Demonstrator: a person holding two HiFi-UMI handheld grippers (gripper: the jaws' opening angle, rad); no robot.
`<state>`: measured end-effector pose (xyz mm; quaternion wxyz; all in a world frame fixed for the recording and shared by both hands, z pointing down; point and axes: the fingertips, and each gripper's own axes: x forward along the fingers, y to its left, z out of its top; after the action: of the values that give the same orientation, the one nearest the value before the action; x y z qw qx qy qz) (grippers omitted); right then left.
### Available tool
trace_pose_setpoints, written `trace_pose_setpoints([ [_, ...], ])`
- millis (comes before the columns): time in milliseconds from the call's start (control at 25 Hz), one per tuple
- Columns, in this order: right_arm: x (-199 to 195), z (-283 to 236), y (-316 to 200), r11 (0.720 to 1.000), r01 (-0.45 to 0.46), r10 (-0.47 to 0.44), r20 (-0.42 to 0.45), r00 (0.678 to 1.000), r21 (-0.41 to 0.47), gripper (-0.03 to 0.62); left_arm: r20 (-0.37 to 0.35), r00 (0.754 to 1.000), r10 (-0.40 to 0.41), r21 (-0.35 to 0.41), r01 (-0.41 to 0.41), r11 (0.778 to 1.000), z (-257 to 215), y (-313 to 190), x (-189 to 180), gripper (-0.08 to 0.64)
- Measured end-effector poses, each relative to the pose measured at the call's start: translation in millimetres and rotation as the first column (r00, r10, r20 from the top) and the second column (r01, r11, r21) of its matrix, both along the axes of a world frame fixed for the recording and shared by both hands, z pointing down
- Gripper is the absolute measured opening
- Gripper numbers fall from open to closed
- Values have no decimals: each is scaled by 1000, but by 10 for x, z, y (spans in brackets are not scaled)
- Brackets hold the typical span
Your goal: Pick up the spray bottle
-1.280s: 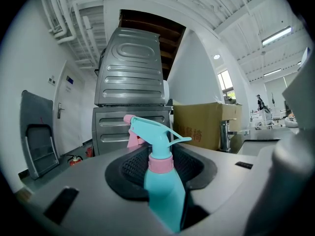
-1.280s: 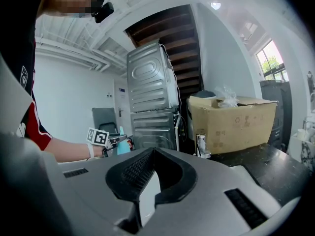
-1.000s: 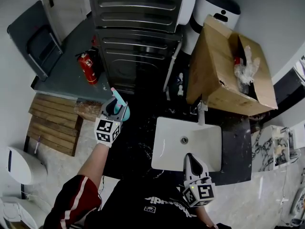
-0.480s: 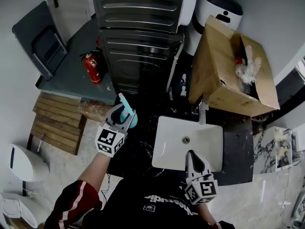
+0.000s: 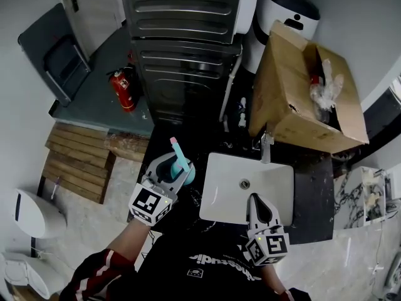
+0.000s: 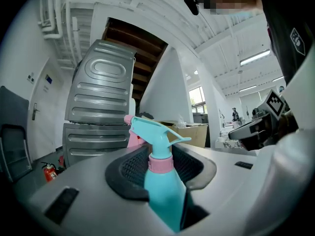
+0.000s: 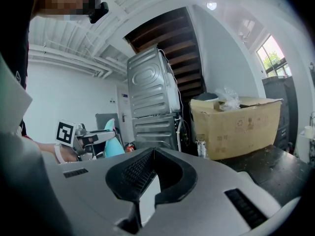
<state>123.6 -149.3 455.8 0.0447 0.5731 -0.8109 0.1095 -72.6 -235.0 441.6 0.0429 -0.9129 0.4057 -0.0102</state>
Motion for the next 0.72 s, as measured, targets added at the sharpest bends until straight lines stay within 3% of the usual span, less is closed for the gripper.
trace_pose_setpoints([
  [240,55,-53,-58,1000,-7,8,-5,1000,26,37,-38,997,71,-13,-71,997,-44,258,344,158],
  [360,104,-71,-67,999,-16,16,-3,1000,33,37,-24,994,111,-6,-111,994,-76,385,499,158],
  [480,164,-85,-98,999,-23,23,-5,1000,39,37,5,992,127,-29,-127,991,-17,492,602,158],
  [720,224,-155,-188,997,-6,8,-32,999,70,37,-29,988,151,-59,-153,987,-153,652,822,156],
])
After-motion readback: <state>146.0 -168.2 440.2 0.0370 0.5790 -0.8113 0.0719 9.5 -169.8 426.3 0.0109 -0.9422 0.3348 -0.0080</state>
